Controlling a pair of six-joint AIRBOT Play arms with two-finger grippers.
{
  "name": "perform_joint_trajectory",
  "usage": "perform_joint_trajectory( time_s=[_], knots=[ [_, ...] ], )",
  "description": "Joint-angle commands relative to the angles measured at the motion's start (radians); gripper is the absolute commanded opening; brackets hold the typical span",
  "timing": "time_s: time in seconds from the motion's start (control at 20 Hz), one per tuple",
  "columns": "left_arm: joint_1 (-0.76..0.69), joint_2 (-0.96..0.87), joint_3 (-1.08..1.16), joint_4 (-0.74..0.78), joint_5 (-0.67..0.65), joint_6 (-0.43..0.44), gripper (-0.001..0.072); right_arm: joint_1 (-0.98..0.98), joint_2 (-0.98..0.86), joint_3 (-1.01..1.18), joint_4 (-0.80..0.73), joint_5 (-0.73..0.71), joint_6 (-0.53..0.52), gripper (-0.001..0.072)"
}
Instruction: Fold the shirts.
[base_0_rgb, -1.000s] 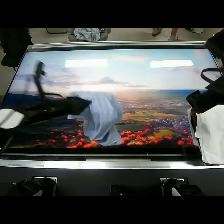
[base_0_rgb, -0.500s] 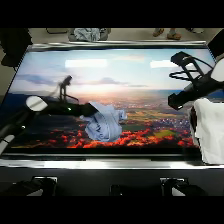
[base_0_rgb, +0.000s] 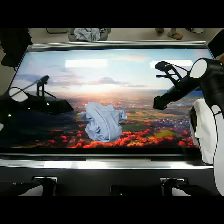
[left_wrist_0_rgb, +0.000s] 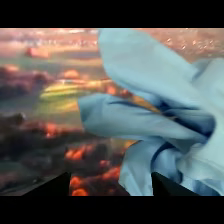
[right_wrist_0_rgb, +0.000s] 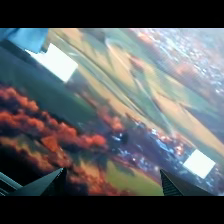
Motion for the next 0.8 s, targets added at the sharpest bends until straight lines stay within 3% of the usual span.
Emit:
perform_joint_trajectory(
  time_s=[0.0,0.2,0.4,0.65,0.75],
  knots=[
    [-0.017,-0.097,-0.116,-0.117,0.088,-0.006,0.0615,0.0,-0.034,0.0,0.047,-0.007,-0.004,0.0681],
    [-0.077,-0.183,-0.13,-0.233,0.235,0.011,0.0615,0.0,-0.06,-0.001,0.048,-0.01,-0.004,0.0681],
    [-0.097,-0.209,-0.13,-0.238,0.332,0.073,0.0615,0.0,-0.069,-0.002,0.048,-0.01,-0.004,0.0681],
    [-0.107,-0.222,-0.126,-0.238,0.367,0.117,0.0614,0.0,-0.07,-0.002,0.051,-0.014,-0.004,0.0681],
    [-0.1,-0.212,-0.105,-0.233,0.306,0.198,0.0613,0.0,-0.07,-0.002,0.053,-0.01,-0.004,0.0681]
  ],
)
